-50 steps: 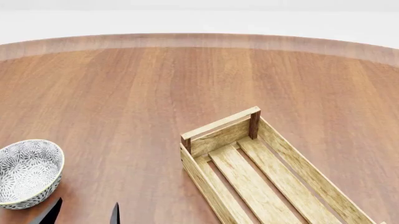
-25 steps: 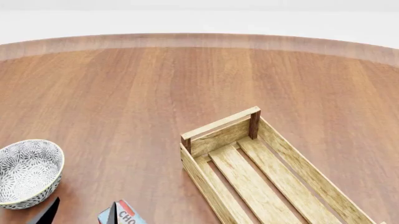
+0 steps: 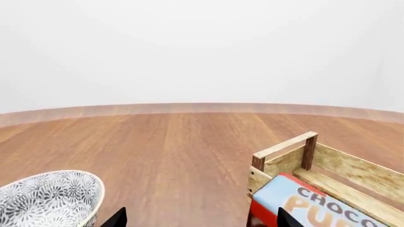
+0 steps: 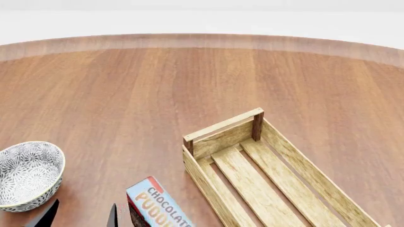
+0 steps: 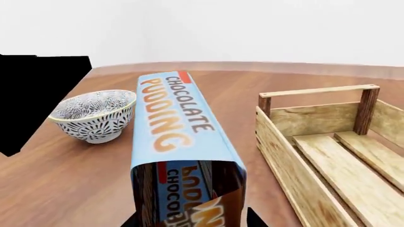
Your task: Pick up the chocolate pudding and put it in the tray.
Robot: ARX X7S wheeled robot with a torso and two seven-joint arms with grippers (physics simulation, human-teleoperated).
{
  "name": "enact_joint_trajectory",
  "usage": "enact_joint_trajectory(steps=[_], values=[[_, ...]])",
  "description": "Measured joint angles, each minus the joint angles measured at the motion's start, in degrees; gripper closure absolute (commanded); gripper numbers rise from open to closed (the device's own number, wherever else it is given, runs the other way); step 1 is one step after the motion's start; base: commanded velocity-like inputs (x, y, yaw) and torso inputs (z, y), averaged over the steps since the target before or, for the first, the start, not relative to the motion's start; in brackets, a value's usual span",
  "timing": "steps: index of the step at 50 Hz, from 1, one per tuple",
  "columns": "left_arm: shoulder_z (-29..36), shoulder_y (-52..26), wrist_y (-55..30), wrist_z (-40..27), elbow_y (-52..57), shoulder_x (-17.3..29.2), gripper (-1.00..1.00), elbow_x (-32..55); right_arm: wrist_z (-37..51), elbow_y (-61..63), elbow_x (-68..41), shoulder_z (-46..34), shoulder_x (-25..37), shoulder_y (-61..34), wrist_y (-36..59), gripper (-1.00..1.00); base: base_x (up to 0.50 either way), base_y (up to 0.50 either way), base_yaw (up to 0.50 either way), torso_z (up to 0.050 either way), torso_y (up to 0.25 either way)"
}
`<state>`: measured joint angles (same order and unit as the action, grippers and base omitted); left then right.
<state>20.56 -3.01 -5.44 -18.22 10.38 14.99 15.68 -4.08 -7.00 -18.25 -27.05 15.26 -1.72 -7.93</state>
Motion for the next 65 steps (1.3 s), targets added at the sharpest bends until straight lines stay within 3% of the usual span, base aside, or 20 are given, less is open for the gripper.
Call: enact_joint_trajectory(steps=[36, 65], values=[[0.6, -0.15, 1.54, -0.36, -1.9, 0.15, -1.0, 0.62, 4.71, 8.89, -3.93, 4.69, 4.05, -3.72, 7.08, 1.0, 0.0, 0.0, 0.0, 0.0, 0.0], [1.11, -0.27, 2.02, -0.78, -2.4, 0.46, -1.0, 1.09, 7.35, 9.08, -7.43, 10.46, 6.93, -4.7, 7.64, 1.0, 0.0, 0.0, 0.0, 0.0, 0.0]])
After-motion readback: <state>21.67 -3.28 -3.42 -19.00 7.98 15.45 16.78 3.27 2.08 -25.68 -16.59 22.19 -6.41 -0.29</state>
